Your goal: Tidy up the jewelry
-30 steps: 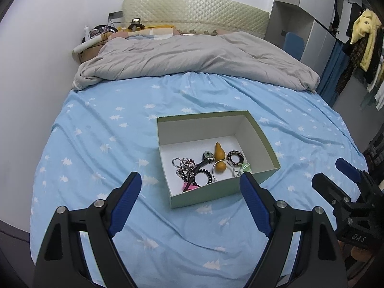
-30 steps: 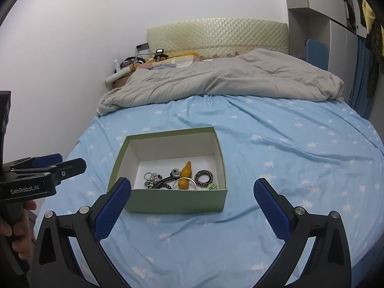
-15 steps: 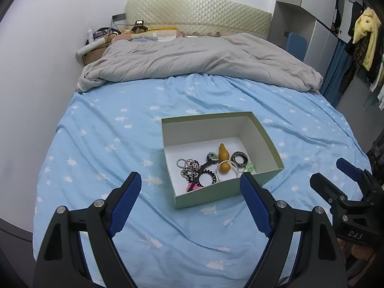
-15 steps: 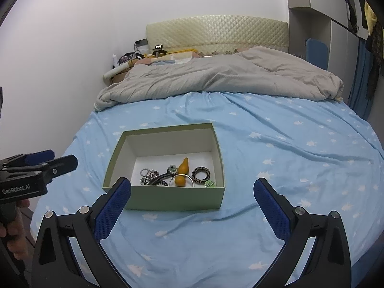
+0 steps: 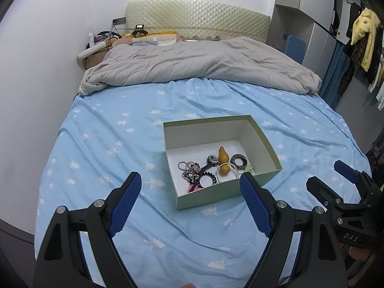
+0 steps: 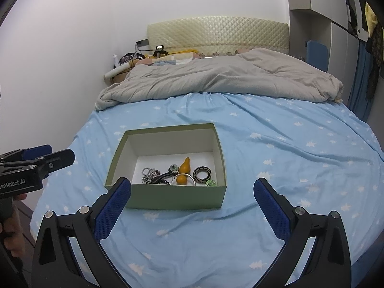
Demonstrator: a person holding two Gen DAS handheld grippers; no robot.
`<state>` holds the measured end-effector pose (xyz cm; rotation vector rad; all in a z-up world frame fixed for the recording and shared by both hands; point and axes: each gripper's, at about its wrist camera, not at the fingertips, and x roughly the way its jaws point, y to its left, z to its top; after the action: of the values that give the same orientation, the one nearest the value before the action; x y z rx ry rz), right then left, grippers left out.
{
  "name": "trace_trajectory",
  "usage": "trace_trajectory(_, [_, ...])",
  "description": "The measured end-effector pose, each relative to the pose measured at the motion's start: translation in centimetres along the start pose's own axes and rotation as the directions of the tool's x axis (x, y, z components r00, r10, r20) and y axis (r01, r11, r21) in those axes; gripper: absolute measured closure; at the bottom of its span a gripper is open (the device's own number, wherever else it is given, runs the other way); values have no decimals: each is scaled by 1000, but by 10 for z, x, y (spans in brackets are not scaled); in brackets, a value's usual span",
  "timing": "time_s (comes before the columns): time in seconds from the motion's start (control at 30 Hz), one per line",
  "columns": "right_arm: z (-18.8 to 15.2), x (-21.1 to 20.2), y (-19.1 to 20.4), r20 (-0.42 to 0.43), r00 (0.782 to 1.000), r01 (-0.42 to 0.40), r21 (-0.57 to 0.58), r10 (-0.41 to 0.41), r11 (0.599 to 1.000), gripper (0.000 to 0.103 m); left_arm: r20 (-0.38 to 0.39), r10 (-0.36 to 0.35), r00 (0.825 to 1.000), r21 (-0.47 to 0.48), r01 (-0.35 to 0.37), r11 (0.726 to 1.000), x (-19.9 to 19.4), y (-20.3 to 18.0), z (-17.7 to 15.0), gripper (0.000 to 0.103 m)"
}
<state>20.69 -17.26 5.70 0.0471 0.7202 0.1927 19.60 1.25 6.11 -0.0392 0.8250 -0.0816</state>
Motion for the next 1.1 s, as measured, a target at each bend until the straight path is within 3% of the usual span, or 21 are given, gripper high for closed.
trace_trajectory(0.37, [1,-9,1,14,1000,0,2,0,1000,0,-10,-2,1000,1,2,1000,-6,0,-2,17])
trace_trajectory(0.6, [0,-15,0,18,1000,4,-3,-4,1000,0,6,0,1000,9,0,1000,-11,-5,-6,1])
trace_trajectory(1.1, [2,-20,-3,27,1000,12,5,-12,1000,0,20,15,1000,-14,-15,1000,-15,2,-4,1])
